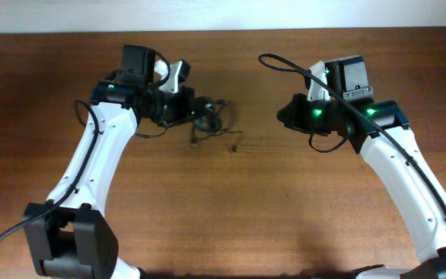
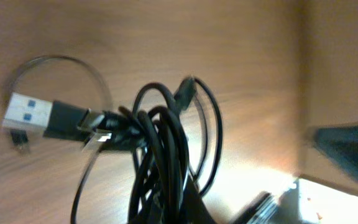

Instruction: Untangle cables

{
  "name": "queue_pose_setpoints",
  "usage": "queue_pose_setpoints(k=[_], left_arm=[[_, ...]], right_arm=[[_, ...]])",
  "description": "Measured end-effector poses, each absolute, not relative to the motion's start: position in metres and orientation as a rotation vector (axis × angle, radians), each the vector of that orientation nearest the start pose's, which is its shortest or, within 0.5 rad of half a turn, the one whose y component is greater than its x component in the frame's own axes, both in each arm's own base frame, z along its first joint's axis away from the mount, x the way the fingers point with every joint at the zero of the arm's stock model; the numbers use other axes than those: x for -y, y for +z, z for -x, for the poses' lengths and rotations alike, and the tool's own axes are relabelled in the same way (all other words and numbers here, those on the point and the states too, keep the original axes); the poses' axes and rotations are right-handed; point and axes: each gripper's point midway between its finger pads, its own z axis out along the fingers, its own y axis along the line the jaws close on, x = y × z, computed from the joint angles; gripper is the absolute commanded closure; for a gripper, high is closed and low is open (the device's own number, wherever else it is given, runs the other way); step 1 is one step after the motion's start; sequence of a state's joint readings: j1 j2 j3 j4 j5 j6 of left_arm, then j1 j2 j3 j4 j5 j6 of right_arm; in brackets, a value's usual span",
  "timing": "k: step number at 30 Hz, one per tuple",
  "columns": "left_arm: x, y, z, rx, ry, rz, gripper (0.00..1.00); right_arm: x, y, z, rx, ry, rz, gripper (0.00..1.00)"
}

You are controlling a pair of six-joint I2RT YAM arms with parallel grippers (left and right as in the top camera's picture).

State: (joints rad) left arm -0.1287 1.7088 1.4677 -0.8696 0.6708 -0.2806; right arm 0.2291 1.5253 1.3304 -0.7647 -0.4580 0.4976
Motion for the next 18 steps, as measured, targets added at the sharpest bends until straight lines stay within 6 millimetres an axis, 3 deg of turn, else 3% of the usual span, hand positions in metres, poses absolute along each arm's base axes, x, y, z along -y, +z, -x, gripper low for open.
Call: queue_pose_setpoints(k=[2, 3, 5, 7, 8, 10, 14, 18], left_arm=[[0.125, 0.167, -0.382, -2.750, -0.792, 0.063, 0.81], [0.120, 0.163, -0.382, -2.765, -0.739, 0.071, 0.73], [0.114, 0.159, -0.380, -2.783, -0.681, 0.072, 0.20], [0.120, 0.158, -0.376, -2.796, -0.663, 0.032, 0.18], [0.134, 0.157, -0.370, -2.811, -0.666, -0.032, 0.21], [0.150, 0.151, -0.359, -2.829, -0.577, -0.187, 0.39], [0.117, 0.140, -0.361, -2.863, -0.247, -0.184, 0.53], [0.104, 0.132, -0.341, -2.953, -0.160, -0.182, 0.63]], right_arm=[[-0.150, 0.187, -0.348, -2.697, 0.779, -0.216, 0.96], [-0.146, 0.181, -0.340, -2.741, 0.746, -0.237, 0.96], [-0.141, 0.177, -0.335, -2.768, 0.713, -0.250, 0.95], [-0.141, 0.177, -0.335, -2.770, 0.706, -0.253, 0.91], [-0.140, 0.176, -0.335, -2.770, 0.702, -0.251, 0.91], [-0.139, 0.176, -0.335, -2.771, 0.695, -0.251, 0.88], [-0.138, 0.174, -0.330, -2.792, 0.679, -0.231, 0.86], [-0.136, 0.172, -0.329, -2.799, 0.662, -0.233, 0.85]])
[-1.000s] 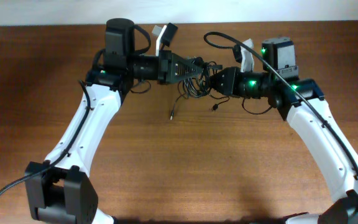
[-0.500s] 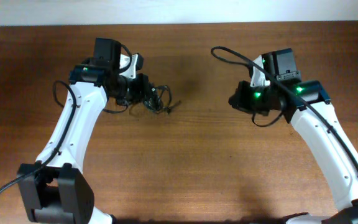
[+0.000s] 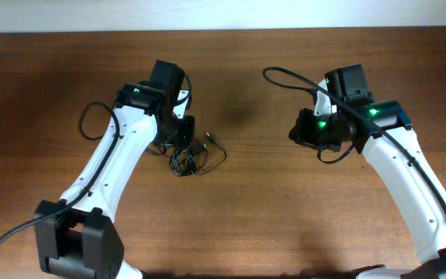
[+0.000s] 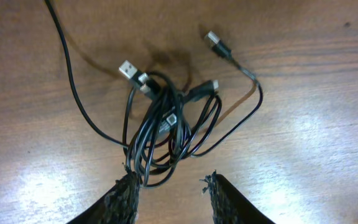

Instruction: Untangle cables

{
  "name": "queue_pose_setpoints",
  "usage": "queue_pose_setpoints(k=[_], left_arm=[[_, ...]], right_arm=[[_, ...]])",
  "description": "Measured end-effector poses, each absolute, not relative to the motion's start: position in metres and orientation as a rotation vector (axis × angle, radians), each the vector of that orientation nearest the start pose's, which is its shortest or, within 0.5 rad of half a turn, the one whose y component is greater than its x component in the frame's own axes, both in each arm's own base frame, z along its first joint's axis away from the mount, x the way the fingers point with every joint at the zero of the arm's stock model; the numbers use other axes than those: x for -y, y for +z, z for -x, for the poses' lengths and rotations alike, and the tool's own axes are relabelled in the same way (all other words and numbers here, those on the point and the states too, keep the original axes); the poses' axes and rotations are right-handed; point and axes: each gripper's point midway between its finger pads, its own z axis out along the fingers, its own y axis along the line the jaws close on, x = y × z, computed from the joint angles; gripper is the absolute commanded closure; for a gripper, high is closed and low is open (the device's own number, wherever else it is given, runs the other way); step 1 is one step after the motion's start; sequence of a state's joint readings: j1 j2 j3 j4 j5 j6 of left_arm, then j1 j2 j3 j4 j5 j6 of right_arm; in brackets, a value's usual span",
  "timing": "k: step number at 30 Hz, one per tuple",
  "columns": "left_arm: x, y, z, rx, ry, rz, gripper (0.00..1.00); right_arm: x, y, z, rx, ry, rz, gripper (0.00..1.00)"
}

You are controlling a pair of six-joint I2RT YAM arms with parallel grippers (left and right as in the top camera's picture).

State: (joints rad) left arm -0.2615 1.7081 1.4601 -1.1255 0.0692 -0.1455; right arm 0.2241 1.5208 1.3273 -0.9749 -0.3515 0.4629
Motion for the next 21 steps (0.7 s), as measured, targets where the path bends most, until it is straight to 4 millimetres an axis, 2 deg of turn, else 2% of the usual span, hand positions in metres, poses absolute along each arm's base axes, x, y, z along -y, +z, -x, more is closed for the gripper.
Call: queue_pose_setpoints(k=[3, 5, 8, 11, 12, 14, 15, 19, 21], left_arm=[[0.099, 0.115, -0.328, -3.006, -0.140, -0.182, 0.64], [0.097, 0.094, -0.321, -3.025, -0.130, -0.181, 0.64], [0.094, 0.076, -0.328, -2.982, -0.099, -0.177, 0.65], [0.093, 0.066, -0.335, -2.937, -0.086, -0.173, 0.66], [0.093, 0.064, -0.335, -2.933, -0.086, -0.172, 0.69], [0.090, 0.055, -0.330, -2.944, -0.073, -0.171, 0.83], [0.090, 0.053, -0.329, -2.948, -0.071, -0.172, 1.00], [0.091, 0.053, -0.331, -2.940, -0.079, -0.156, 1.00], [0.099, 0.068, -0.333, -2.947, -0.147, -0.157, 1.00]], right_arm=[[-0.135, 0.172, -0.330, -2.798, 0.652, -0.234, 0.85], [-0.134, 0.172, -0.330, -2.798, 0.642, -0.234, 0.85], [-0.133, 0.171, -0.329, -2.800, 0.639, -0.229, 0.84], [-0.133, 0.171, -0.330, -2.799, 0.634, -0.224, 0.81], [-0.133, 0.171, -0.330, -2.798, 0.633, -0.222, 0.81], [-0.132, 0.171, -0.330, -2.798, 0.622, -0.218, 0.81], [-0.131, 0.171, -0.330, -2.797, 0.616, -0.218, 0.81], [-0.130, 0.171, -0.331, -2.796, 0.611, -0.219, 0.81], [-0.130, 0.171, -0.331, -2.795, 0.611, -0.219, 0.85]])
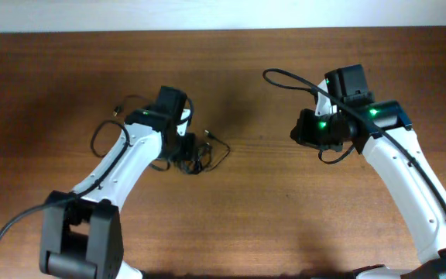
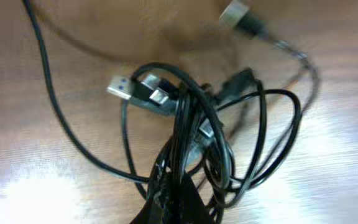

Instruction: Untangle cables

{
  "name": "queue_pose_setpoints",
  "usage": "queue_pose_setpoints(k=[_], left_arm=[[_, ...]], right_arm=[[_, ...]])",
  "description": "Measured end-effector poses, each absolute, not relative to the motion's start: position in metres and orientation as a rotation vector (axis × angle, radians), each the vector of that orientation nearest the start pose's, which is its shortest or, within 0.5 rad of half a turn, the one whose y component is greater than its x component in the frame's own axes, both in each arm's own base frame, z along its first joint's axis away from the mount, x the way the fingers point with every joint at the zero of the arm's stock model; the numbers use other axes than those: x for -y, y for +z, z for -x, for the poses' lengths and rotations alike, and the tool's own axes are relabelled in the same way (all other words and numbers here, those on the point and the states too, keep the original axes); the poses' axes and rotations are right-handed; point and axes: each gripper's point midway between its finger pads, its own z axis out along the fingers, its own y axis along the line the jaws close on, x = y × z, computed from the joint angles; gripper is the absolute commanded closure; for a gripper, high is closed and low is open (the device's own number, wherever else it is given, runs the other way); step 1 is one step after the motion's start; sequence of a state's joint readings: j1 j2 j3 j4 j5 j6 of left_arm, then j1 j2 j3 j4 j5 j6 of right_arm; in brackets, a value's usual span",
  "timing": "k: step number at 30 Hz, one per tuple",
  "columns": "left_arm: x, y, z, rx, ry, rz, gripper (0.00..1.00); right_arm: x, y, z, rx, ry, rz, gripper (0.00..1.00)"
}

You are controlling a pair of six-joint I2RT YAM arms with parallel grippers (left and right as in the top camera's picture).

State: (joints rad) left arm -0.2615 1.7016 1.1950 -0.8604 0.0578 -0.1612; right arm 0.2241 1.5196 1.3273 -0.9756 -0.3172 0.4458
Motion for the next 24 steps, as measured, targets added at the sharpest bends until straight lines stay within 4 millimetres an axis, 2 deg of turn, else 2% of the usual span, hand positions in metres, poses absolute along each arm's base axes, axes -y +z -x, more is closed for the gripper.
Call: queue_pose_setpoints(k=[3, 4, 5, 6, 8, 9, 11, 12, 13, 16, 21, 22, 24], left_arm=[[0.125, 0.131, -0.356, -2.842, -0.333, -0.179, 1.00], [0.135, 0.149, -0.362, -2.793, -0.406, -0.191, 1.00], [0.152, 0.172, -0.362, -2.737, -0.553, -0.226, 1.00], [0.159, 0.176, -0.360, -2.731, -0.612, -0.239, 1.00], [0.174, 0.183, -0.352, -2.719, -0.756, -0.269, 1.00], [0.180, 0.186, -0.349, -2.716, -0.824, -0.260, 1.00], [0.184, 0.188, -0.349, -2.713, -0.863, -0.240, 1.00], [0.186, 0.190, -0.349, -2.708, -0.886, -0.227, 1.00], [0.187, 0.191, -0.350, -2.706, -0.899, -0.216, 1.00], [0.193, 0.196, -0.349, -2.690, -0.959, -0.211, 1.00], [0.198, 0.200, -0.348, -2.677, -1.004, -0.221, 1.00], [0.198, 0.201, -0.349, -2.669, -1.024, -0.221, 1.00], [0.207, 0.209, -0.343, -2.649, -1.121, -0.247, 1.00]], right_arm=[[-0.142, 0.179, -0.337, -2.751, 0.700, -0.173, 0.80], [-0.155, 0.189, -0.344, -2.691, 0.804, -0.106, 0.72], [-0.163, 0.196, -0.346, -2.658, 0.871, -0.066, 0.66], [-0.171, 0.203, -0.350, -2.617, 0.932, -0.037, 0.59], [-0.189, 0.219, -0.355, -2.536, 1.030, 0.036, 0.56], [-0.208, 0.226, -0.352, -2.507, 1.074, 0.093, 0.55], [-0.231, 0.228, -0.346, -2.500, 1.072, 0.123, 0.49], [-0.249, 0.229, -0.338, -2.501, 1.086, 0.160, 0.47], [-0.258, 0.228, -0.334, -2.506, 1.086, 0.169, 0.46], [-0.268, 0.205, -0.334, -2.577, 1.054, 0.132, 0.46], [-0.267, 0.183, -0.341, -2.628, 0.996, 0.090, 0.47], [-0.266, 0.181, -0.342, -2.632, 0.986, 0.086, 0.51], [-0.265, 0.166, -0.349, -2.656, 0.938, 0.062, 0.72]])
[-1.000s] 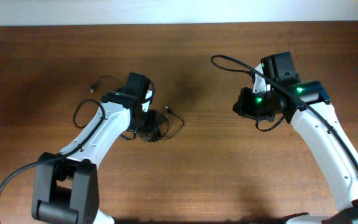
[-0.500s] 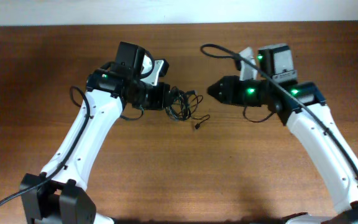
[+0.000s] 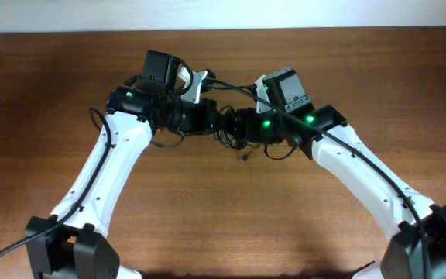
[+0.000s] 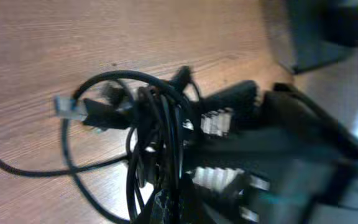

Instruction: Untangle cables

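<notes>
A tangled bundle of black cables (image 3: 224, 130) hangs above the table's far middle, with one plug (image 3: 244, 156) dangling below it. My left gripper (image 3: 210, 120) is shut on the bundle from the left. In the left wrist view the loops (image 4: 157, 118) and a silver USB plug (image 4: 67, 107) spread out beyond my left gripper (image 4: 166, 208). My right gripper (image 3: 237, 125) has reached the bundle from the right. Its ridged pads (image 4: 213, 121) stand apart right beside the loops, so the right gripper (image 4: 197, 148) appears open. That view is blurred.
Brown wooden table (image 3: 223, 225) under both arms. The arms' own black cables loop near the left wrist (image 3: 99, 124) and over the right wrist (image 3: 235, 84). A white wall edge runs along the table's far side.
My left gripper, still shut on the bundle, now holds it higher and further right. My right gripper has moved from the right side of the table to the bundle.
At first my left gripper held the bundle raised, with the right arm far off. Then the bundle lay on the table under my open left gripper. After that it was shut on the bundle again. Now the bundle is raised and both grippers meet at it.
</notes>
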{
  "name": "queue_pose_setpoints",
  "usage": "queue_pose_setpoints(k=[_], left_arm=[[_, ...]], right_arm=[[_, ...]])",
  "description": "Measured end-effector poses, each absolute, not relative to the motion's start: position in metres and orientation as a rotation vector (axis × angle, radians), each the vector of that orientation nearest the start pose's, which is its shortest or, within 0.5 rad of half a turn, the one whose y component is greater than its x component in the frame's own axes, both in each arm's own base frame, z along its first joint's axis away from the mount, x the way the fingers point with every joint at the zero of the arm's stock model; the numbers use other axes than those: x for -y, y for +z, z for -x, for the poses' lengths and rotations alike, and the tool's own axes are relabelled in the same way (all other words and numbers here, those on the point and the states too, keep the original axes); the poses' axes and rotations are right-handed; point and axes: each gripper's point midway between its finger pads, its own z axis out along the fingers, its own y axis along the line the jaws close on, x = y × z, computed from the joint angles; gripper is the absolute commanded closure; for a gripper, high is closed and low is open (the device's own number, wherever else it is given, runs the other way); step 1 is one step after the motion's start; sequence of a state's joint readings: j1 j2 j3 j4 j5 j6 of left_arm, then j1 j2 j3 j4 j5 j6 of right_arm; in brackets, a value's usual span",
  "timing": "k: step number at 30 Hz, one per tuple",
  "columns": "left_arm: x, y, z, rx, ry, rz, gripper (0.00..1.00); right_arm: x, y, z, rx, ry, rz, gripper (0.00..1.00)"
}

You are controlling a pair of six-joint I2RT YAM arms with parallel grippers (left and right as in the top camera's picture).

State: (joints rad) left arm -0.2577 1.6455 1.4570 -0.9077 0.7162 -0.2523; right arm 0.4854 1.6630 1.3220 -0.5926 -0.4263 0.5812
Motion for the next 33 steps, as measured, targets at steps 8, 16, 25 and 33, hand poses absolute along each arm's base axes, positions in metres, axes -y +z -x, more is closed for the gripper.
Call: queue_pose_setpoints(k=[8, 16, 25, 33], left_arm=[[0.198, 0.197, -0.348, -2.688, -0.969, -0.222, 1.00], [0.171, 0.172, -0.345, -2.793, -0.620, -0.193, 1.00], [0.084, 0.167, -0.374, -2.776, -0.360, 0.080, 1.00], [0.118, 0.168, -0.364, -2.792, -0.454, -0.027, 1.00]], right_arm=[[-0.241, 0.158, -0.360, -2.682, 0.919, -0.019, 0.96], [-0.148, 0.173, -0.341, -2.772, 0.904, -0.191, 0.96], [-0.061, 0.181, -0.324, -2.824, 0.803, -0.386, 0.96], [-0.070, 0.176, -0.316, -2.874, 0.741, -0.337, 0.96]])
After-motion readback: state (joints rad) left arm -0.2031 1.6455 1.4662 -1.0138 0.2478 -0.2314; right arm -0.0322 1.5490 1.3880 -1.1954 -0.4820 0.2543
